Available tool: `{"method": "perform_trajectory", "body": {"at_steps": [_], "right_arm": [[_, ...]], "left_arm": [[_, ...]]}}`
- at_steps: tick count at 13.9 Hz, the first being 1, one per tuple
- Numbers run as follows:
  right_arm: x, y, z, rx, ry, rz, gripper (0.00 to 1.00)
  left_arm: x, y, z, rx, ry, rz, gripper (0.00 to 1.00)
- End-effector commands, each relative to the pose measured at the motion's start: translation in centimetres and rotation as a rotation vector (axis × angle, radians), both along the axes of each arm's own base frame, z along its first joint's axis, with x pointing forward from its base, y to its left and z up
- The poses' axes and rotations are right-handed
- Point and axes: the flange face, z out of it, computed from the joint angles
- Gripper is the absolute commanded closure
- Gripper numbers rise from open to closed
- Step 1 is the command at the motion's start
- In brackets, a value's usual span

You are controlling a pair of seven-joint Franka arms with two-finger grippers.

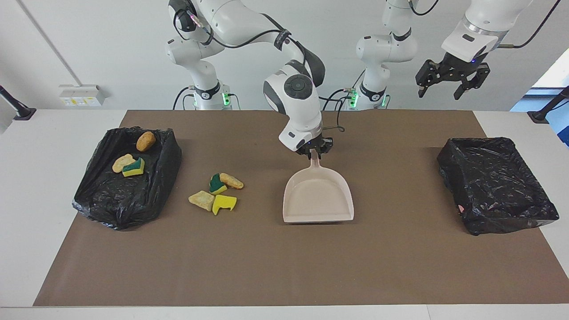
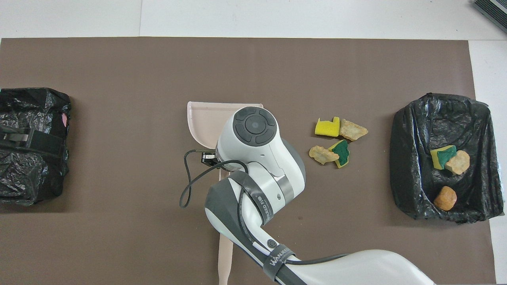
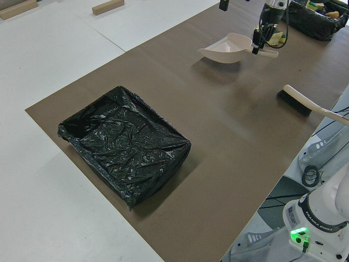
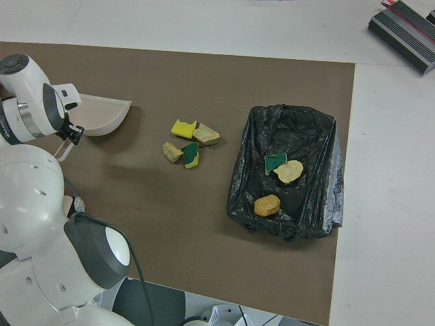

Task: Sweep and dump trash in bin
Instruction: 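Lower the dustpan onto the table and open the right gripper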

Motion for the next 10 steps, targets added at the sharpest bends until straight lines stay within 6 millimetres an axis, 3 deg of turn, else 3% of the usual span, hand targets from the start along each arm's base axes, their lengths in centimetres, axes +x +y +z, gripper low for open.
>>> {"method": "perform_trajectory", "body": {"at_steps": [1,2,3,4,5,6,7,9,10], "right_arm": [[0.8,-0.2,-1.9,0.018,-0.013,-0.032,1.0],[1.0,-0.2,-2.4,0.023,-0.016,-0.038,0.98],[1.0,-0.1,-2.4,0.024,-0.017,-0.039,0.82],[0.8,0.1,-2.5,0.021,-0.013,-0.033,0.55],[0.2,0.6,-2.4,0.008,-0.013,-0.01,0.08],[-0.4,0.9,-2.6,-0.025,-0.016,0.021,0.0],[-0.8,0.7,-2.2,-0.052,0.002,0.035,0.0],[-1.5,-1.4,0.6,-0.091,0.076,0.048,0.0],[-1.5,-3.3,1.6,-0.123,0.125,0.047,0.0]], "left_arm": [[-0.5,0.5,0.1,0.013,0.017,0.004,0.0],[-0.6,0.4,0.2,0.013,0.019,0.0,0.0],[-0.8,0.4,0.3,0.013,0.016,0.0,0.0],[-0.8,0.4,0.3,0.013,0.016,0.0,0.0],[-0.7,0.5,0.2,0.013,0.017,0.001,0.0],[-0.7,0.4,0.2,0.013,0.017,0.0,0.0],[-0.7,0.4,0.2,0.013,0.011,0.001,0.0],[-0.8,0.8,0.0,0.012,0.01,-0.003,0.0],[-0.7,1.1,-0.3,0.012,0.007,-0.001,0.0]]}}
